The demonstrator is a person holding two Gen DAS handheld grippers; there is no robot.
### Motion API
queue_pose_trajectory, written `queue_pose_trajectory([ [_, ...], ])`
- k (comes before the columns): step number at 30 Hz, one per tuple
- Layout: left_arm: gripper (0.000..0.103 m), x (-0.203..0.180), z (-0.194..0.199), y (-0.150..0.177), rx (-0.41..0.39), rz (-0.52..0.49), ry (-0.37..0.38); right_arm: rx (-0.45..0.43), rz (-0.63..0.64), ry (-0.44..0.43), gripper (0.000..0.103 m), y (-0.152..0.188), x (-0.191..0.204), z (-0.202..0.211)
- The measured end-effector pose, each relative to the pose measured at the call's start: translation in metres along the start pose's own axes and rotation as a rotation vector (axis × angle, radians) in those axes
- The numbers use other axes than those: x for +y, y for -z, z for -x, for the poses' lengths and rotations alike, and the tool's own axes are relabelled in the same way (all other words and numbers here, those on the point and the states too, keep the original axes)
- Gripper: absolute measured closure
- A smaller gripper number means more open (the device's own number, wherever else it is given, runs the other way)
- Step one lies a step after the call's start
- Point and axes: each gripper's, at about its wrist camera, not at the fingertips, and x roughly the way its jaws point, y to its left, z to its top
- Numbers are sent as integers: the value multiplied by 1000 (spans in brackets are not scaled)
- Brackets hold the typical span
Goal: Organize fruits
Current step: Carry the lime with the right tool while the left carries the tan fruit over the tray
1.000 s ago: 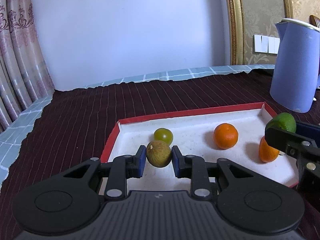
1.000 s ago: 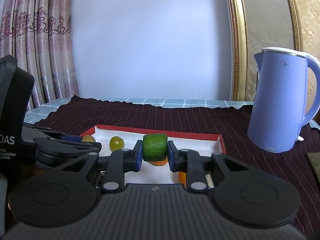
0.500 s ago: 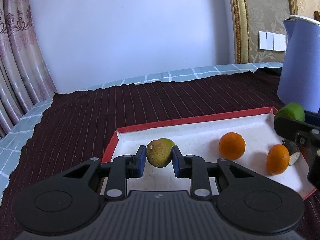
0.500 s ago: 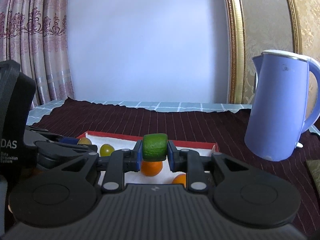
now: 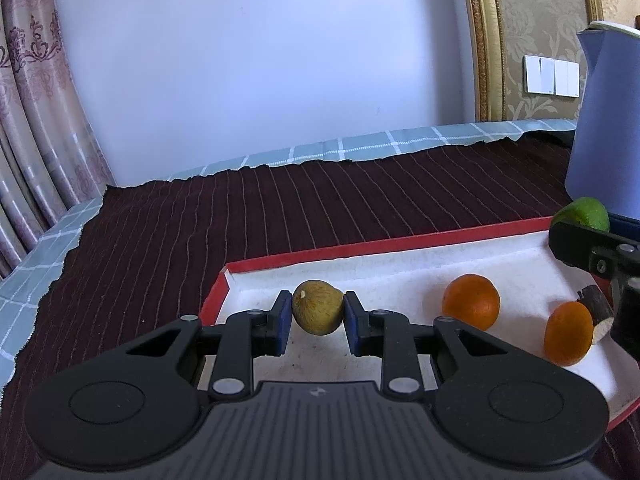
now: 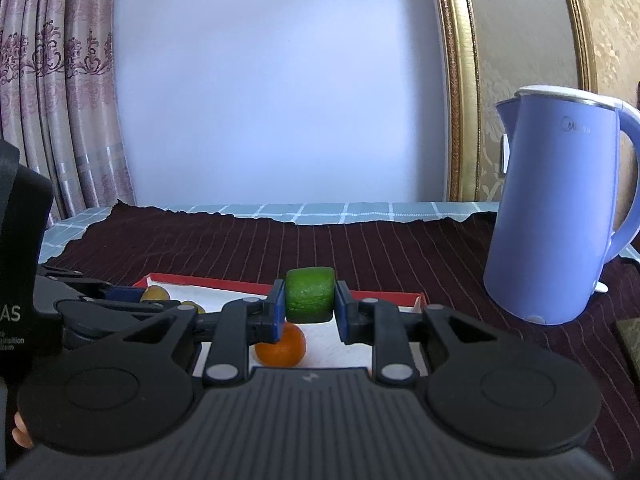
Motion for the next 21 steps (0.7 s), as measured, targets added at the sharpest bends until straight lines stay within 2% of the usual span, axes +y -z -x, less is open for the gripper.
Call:
queue_pose_trajectory([
  [21, 76, -15, -24, -10, -1, -15, 31, 2, -39, 26, 79, 8, -14, -27],
])
